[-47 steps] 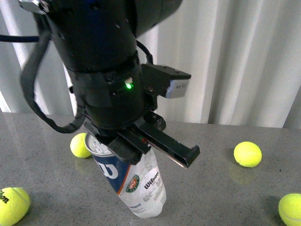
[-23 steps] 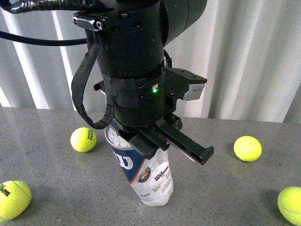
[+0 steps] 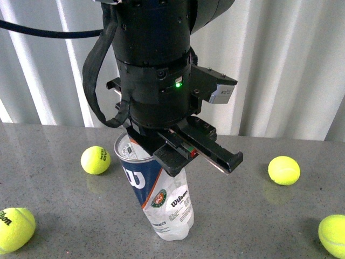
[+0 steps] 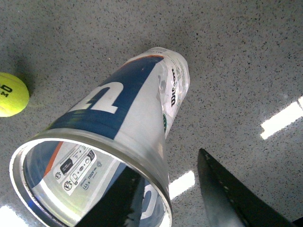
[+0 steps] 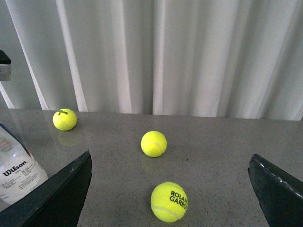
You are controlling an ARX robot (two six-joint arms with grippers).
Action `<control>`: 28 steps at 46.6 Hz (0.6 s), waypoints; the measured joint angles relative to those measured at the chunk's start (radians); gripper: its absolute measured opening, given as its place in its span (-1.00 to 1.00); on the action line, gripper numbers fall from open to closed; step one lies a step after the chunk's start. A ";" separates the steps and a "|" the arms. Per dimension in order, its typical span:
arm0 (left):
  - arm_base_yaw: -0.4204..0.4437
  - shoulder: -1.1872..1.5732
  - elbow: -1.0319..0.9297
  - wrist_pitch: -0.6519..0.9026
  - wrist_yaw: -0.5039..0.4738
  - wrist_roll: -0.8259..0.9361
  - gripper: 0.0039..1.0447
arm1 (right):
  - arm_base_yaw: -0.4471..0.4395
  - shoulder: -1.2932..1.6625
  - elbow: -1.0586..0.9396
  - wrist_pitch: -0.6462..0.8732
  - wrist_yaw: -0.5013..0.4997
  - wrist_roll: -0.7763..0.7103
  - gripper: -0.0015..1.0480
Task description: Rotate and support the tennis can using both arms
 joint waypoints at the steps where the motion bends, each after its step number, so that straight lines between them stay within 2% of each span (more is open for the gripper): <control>1: 0.000 0.000 0.006 -0.003 0.000 0.000 -0.26 | 0.000 0.000 0.000 0.000 0.000 0.000 0.87; 2: 0.000 0.000 0.008 -0.005 0.002 0.000 -0.23 | 0.000 0.000 0.000 0.000 0.000 0.000 0.87; 14: 0.002 -0.005 0.021 -0.008 0.013 -0.026 0.80 | 0.000 0.000 0.000 0.000 0.000 0.000 0.87; 16: 0.003 -0.008 0.021 -0.008 0.013 -0.027 0.91 | 0.000 0.000 0.000 0.000 0.000 0.000 0.87; 28: 0.004 -0.026 0.020 -0.006 0.023 -0.041 0.88 | 0.000 0.000 0.000 0.000 0.000 0.000 0.87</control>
